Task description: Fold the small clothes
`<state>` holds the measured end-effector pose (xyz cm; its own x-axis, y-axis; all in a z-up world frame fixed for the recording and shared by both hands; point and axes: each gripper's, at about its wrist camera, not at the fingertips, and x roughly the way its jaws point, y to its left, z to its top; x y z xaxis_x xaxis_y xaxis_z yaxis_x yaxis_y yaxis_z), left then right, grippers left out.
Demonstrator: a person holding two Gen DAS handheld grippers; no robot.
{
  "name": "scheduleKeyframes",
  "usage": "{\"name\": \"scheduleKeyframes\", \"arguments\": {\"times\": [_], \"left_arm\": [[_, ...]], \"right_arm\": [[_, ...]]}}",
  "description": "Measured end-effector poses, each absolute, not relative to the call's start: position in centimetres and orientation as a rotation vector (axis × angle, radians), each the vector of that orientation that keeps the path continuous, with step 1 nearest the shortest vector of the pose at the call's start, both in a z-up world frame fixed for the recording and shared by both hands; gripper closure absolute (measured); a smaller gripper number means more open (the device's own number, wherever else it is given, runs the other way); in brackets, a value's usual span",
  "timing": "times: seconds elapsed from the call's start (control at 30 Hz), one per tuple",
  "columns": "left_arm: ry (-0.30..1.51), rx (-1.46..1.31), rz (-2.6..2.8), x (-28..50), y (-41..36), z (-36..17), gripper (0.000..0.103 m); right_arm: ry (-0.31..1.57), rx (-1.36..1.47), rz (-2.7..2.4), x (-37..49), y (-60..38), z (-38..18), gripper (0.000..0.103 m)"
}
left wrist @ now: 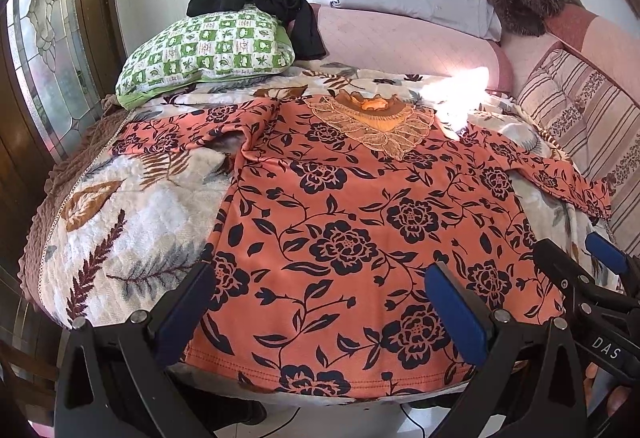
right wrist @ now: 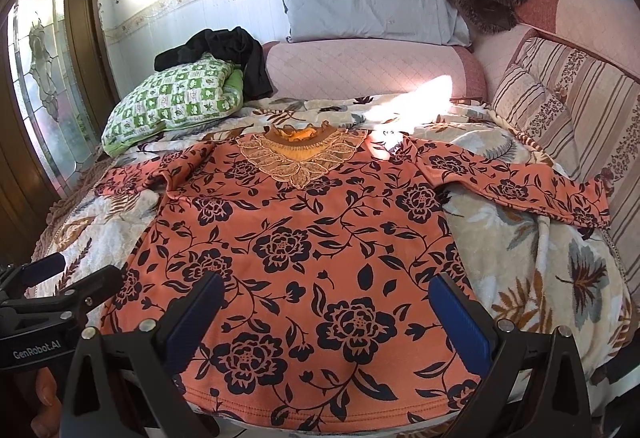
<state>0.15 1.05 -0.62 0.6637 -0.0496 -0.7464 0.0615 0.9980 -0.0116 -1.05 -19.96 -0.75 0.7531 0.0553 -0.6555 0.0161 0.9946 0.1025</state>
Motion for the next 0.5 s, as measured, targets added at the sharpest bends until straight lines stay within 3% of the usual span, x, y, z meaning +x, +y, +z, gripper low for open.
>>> {"name": "scheduleKeyframes", "arguments": {"times": [0.5], "left_arm": [[0.844, 0.007, -0.065, 0.20, 1.12, -0.39, 0.000]], "right_arm": [[0.709, 0.102, 0.021, -1.07, -19.84, -0.48, 0.000]]}}
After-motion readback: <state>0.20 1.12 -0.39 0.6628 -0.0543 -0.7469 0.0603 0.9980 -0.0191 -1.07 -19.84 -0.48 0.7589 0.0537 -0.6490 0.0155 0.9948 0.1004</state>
